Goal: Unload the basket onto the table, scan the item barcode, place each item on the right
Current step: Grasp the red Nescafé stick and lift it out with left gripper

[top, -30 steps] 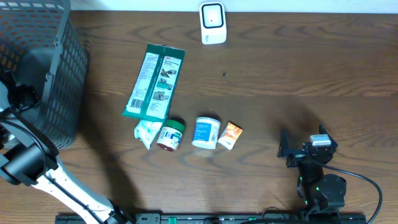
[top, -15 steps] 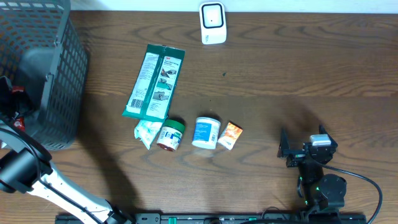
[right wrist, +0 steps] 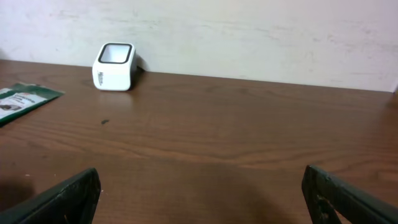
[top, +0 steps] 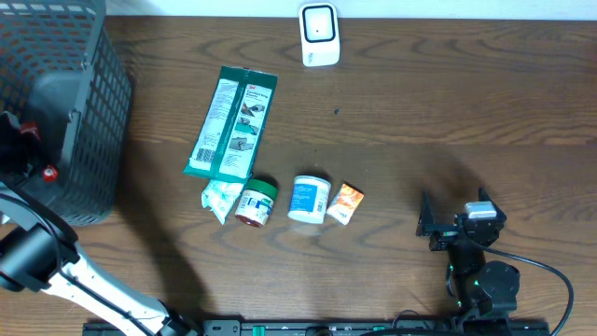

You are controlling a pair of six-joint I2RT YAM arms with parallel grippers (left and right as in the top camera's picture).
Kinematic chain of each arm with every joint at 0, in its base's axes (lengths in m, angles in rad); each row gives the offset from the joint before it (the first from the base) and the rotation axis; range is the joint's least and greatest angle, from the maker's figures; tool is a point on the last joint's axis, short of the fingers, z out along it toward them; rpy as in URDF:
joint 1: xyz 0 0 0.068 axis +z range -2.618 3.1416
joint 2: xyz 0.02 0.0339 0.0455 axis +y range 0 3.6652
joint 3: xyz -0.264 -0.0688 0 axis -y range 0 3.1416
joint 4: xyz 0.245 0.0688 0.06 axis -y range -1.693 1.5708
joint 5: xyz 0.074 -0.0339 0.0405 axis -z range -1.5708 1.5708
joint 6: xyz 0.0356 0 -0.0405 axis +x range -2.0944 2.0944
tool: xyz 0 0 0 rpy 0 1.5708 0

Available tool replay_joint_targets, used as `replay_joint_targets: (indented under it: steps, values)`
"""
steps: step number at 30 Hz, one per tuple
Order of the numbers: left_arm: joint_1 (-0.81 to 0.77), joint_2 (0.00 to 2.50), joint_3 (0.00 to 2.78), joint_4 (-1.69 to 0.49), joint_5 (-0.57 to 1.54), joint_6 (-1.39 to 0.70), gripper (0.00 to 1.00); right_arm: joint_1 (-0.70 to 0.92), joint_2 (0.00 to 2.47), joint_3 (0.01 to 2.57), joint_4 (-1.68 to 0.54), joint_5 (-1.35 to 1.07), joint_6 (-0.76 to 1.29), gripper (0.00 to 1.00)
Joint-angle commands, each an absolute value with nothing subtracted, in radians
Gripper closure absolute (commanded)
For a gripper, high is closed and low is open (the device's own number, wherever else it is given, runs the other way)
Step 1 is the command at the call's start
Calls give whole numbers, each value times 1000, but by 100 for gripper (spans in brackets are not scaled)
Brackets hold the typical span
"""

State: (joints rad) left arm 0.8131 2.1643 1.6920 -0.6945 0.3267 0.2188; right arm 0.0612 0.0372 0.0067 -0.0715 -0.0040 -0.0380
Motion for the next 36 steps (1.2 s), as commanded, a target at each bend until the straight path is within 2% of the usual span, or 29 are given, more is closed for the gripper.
replay_joint_targets:
  steps: [1,6,17,27,36]
  values:
    - [812,1982,1698,-674,399,87,93,53,33,6,-77,-5,-42,1]
    - [785,1749,1698,-639,464,-40,93,53,33,6,-77,-5,-42,1]
    - [459,1327,1698,-771,459,-136,92,53,33,6,-77,-5,-42,1]
    - [149,1274,1652,-1118,457,-144,93,53,33,6,-77,-5,-42,1]
    - [-165,1274,1378,-1081,250,-182,93,53,33,6,-77,-5,-42,1]
